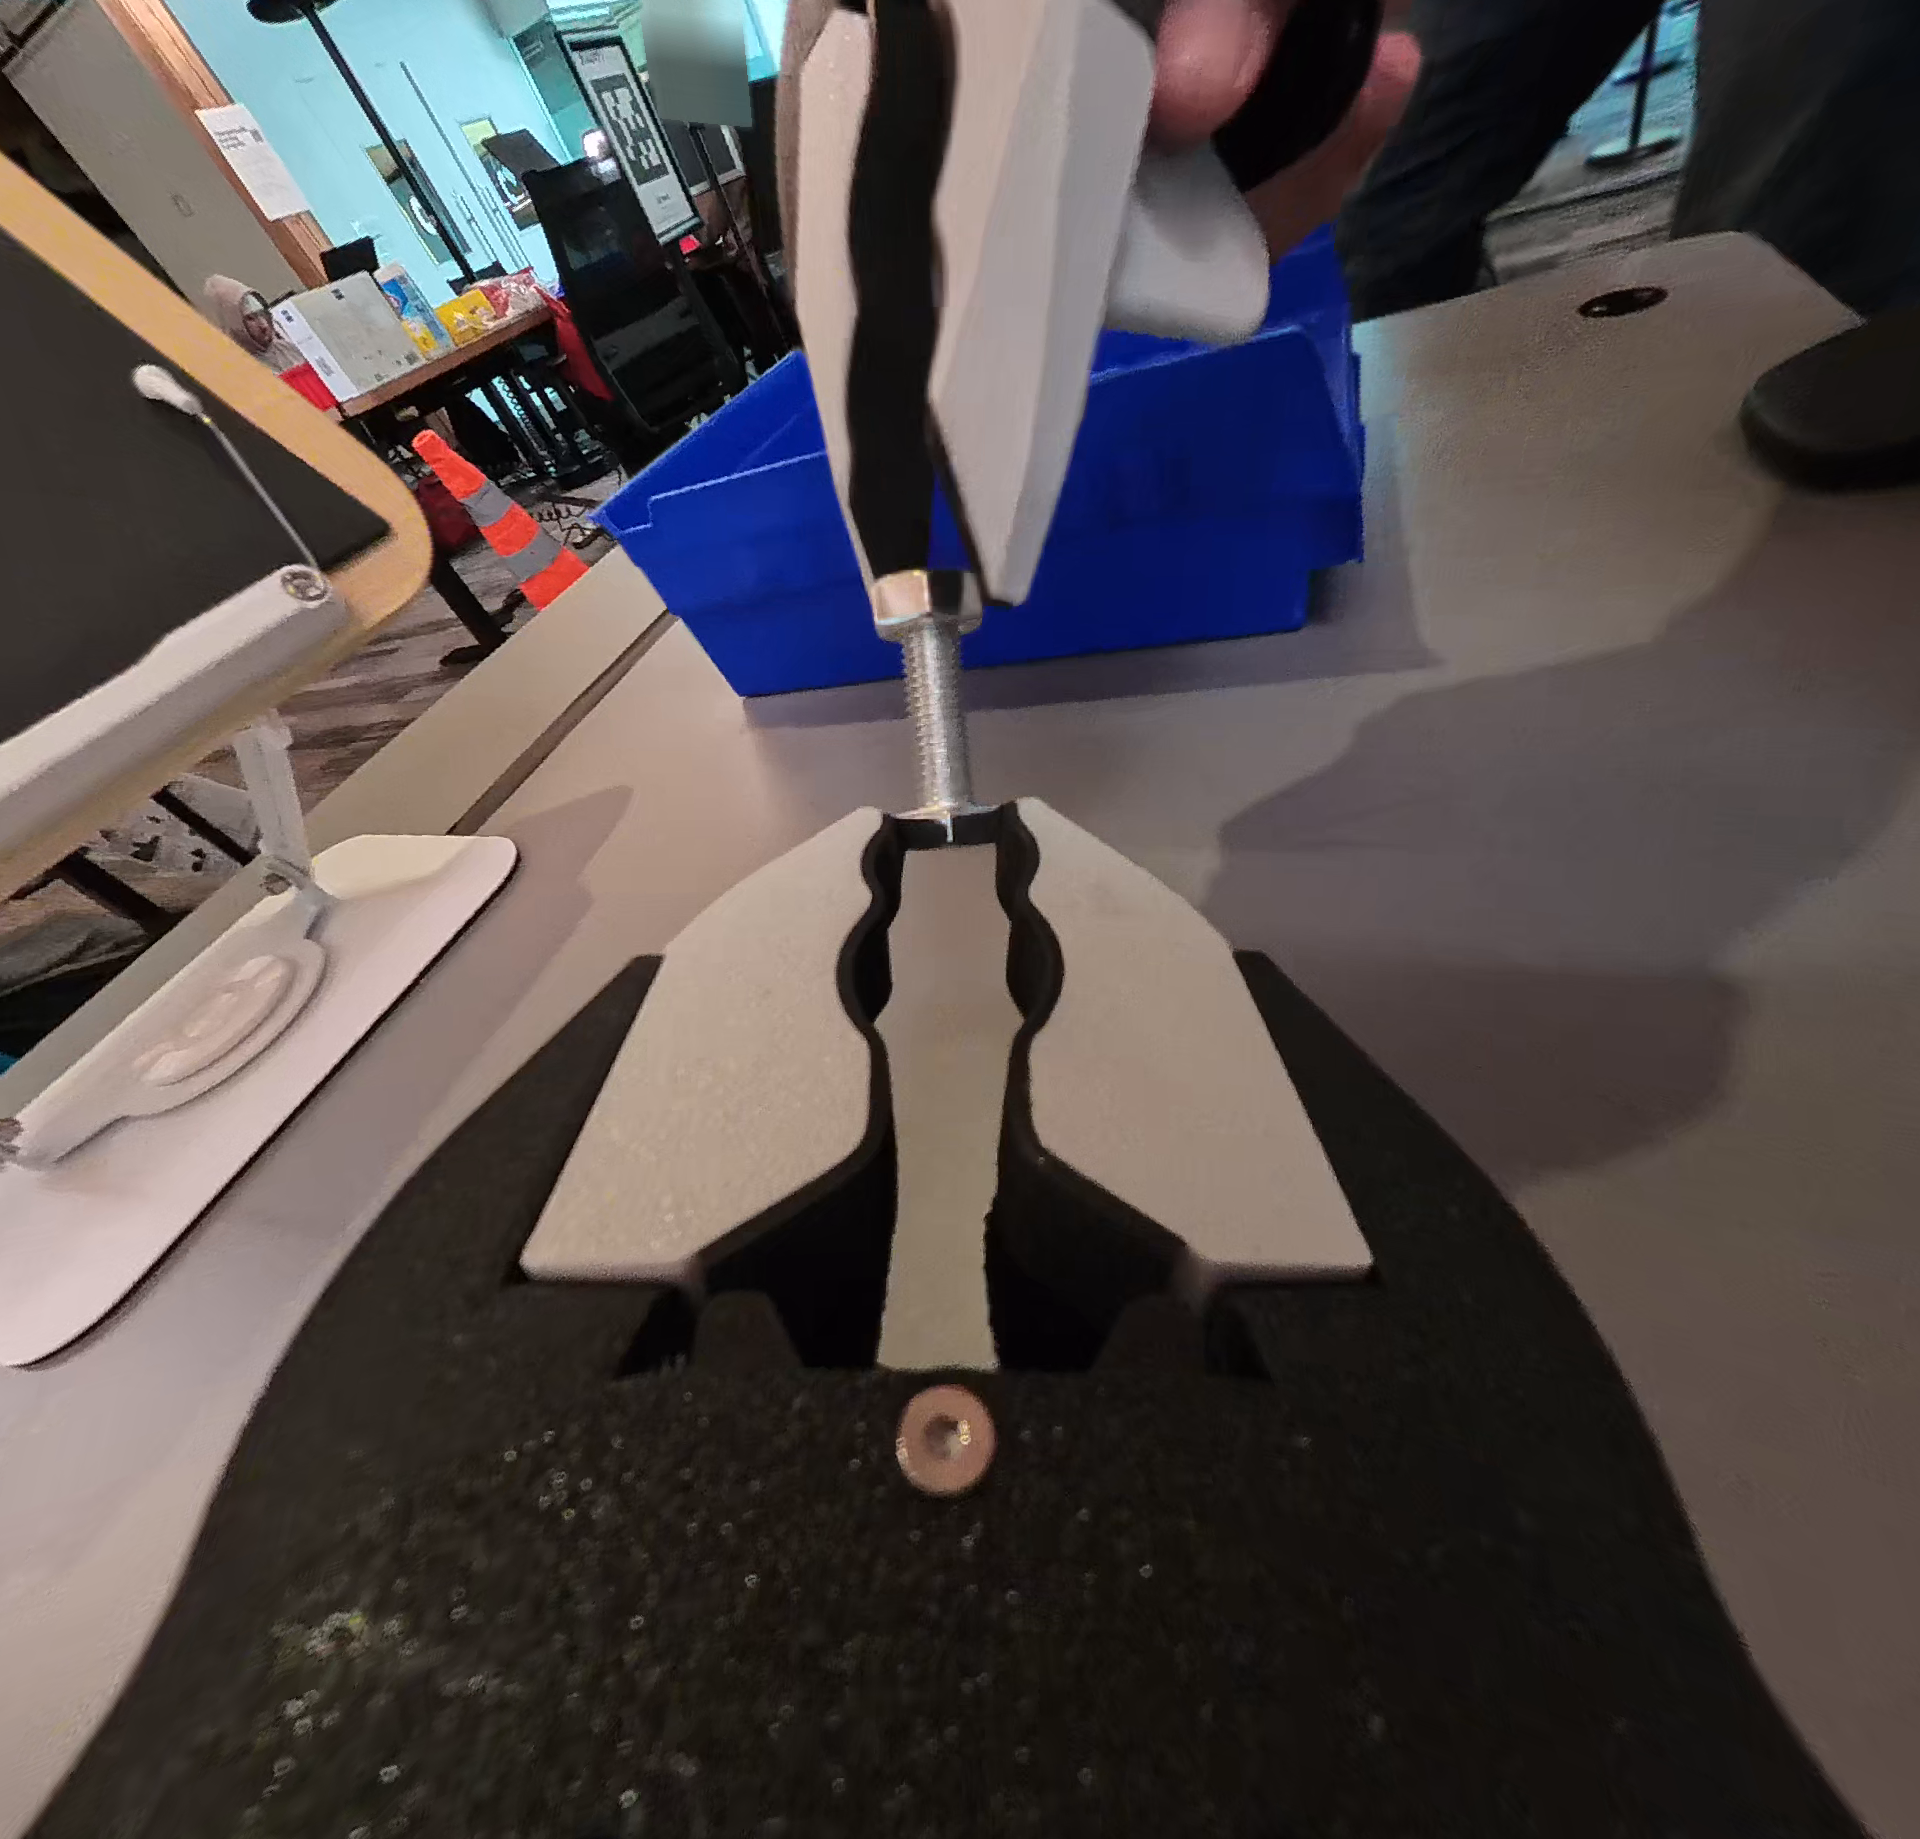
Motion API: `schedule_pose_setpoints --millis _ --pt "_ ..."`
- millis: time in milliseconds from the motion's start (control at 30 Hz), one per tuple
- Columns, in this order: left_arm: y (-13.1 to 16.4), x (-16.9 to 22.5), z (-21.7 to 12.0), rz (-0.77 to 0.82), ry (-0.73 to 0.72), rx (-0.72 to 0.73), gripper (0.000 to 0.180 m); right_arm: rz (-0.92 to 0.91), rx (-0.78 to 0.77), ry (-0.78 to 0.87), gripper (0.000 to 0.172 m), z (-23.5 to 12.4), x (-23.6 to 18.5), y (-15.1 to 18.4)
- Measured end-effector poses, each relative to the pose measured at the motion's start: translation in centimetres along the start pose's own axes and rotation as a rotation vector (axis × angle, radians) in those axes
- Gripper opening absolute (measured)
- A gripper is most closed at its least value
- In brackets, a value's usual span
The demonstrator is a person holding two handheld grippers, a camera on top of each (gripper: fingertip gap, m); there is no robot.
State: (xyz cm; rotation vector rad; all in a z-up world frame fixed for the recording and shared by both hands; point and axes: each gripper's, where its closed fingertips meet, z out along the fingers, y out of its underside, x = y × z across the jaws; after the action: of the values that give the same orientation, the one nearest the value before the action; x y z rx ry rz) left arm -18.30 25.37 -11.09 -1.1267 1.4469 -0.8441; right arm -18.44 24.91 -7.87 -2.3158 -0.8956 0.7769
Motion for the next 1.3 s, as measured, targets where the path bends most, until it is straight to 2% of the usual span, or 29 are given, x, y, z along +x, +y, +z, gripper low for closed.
schedule_pose_setpoints --millis 100,333,433,500,600,667,767,1000,1300 --pt "-0.1 -0.2 -0.1 -0.028 0.005 0.012 0.018 -0.005 0.03 -0.012 0.033 0.1 -0.4 -0.3" --pt "0.0 -1.2 -0.3 -0.108 -0.004 0.033 0.018 -0.034 0.045 -0.03 0.034 -0.3 -1.3 0.0" --pt "-0.4 -1.7 -0.6 -0.168 0.002 0.07 0.018 -0.077 0.079 0.028 0.038 -0.9 -0.6 -0.1" --pt "-1.2 -1.6 -1.0 -0.223 0.039 0.135 0.018 -0.114 0.215 0.05 0.052 -1.7 -0.4 -1.6" --pt "-2.7 -0.9 -1.6 -0.352 0.143 0.239 0.017 -0.166 0.544 0.007 0.069 -2.9 -2.2 -4.6" --pt "-3.2 -0.4 -1.8 -0.401 0.198 0.277 0.017 -0.188 0.675 0.029 0.079 -2.8 -2.5 -5.2" --pt "-3.6 0.2 -1.9 -0.415 0.254 0.3 0.017 -0.164 0.831 0.011 0.079 -2.4 -2.9 -5.7" --pt "-4.1 1.0 -2.0 -0.434 0.315 0.323 0.017 -0.061 0.941 -0.25 0.077 -0.3 -5.5 -6.0" --pt "-3.8 0.0 -2.1 -0.488 0.288 0.328 0.017 -0.062 0.987 -0.178 0.076 -0.9 -4.5 -4.7"
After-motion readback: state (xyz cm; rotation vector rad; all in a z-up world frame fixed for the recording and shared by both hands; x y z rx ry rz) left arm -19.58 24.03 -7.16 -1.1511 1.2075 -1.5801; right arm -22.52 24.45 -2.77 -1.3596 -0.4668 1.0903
